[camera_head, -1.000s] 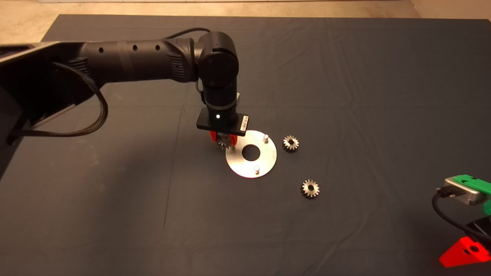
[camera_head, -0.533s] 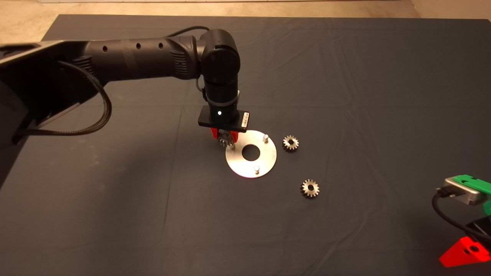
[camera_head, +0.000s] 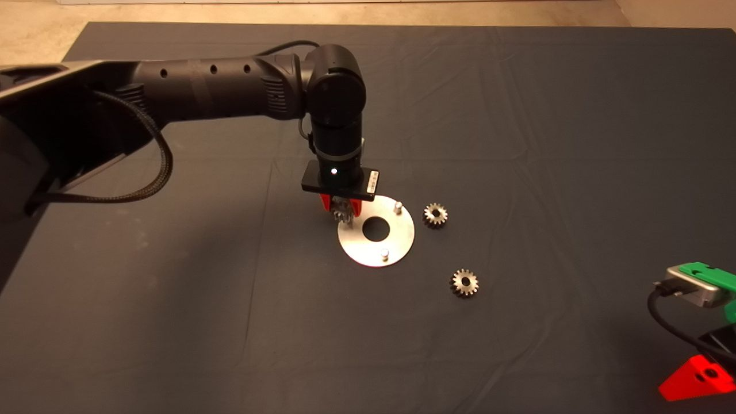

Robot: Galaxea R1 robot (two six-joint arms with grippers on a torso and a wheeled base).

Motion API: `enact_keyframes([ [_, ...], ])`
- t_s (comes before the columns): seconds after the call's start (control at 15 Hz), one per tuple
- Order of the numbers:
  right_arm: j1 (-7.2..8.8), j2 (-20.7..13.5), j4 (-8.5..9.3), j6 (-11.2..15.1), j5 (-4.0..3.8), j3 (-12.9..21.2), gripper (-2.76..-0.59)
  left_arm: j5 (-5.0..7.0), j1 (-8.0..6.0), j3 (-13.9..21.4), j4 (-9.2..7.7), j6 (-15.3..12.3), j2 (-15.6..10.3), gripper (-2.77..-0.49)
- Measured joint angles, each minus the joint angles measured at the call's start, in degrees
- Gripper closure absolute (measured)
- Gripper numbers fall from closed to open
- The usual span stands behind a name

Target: Install three planetary gears onto the carrier pins

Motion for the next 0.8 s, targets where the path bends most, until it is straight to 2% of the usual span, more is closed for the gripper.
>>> enact_keyframes([
  [0.8, 0.00, 0.0, 0.00, 0.0, 0.00, 0.0, -2.75, 0.00, 0.05, -1.0, -0.16, 0.0, 0.2, -0.88],
])
